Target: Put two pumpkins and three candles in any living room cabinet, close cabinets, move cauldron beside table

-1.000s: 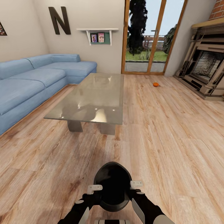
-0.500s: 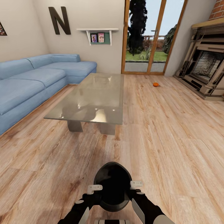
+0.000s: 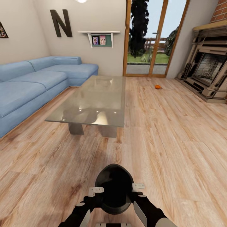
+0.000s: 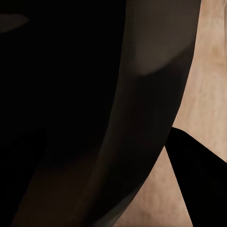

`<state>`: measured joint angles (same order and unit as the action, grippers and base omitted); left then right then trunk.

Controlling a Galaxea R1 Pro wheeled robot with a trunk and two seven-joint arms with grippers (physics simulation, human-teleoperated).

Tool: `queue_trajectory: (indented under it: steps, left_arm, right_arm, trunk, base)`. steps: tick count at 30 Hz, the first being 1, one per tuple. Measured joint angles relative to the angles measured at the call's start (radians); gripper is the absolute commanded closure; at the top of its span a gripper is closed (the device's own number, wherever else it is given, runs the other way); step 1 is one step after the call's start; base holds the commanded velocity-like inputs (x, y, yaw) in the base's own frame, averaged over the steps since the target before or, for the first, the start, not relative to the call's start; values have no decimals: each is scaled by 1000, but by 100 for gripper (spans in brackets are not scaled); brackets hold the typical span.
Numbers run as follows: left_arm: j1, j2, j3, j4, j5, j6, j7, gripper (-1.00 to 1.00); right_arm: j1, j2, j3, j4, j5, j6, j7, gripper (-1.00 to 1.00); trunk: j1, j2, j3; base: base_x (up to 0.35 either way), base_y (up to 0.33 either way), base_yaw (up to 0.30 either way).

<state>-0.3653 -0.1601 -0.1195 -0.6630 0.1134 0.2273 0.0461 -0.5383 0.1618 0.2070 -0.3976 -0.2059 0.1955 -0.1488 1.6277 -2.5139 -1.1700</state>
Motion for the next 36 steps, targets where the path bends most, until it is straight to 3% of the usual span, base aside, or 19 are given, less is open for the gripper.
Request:
queue_trajectory:
  steps: [9,36]
  left_arm:
    - [0,0,-1,0,0,1,0,100]
    - [0,1,0,-1,-2,1,0,100]
  right_arm:
    - [0,0,1,2,-1,-1,0,100]
    - [0,0,4,0,-5,1,-4,100]
  trunk:
    - [0,0,4]
    - [-12,6,104]
  base:
    - [0,0,0]
    - [0,0,0]
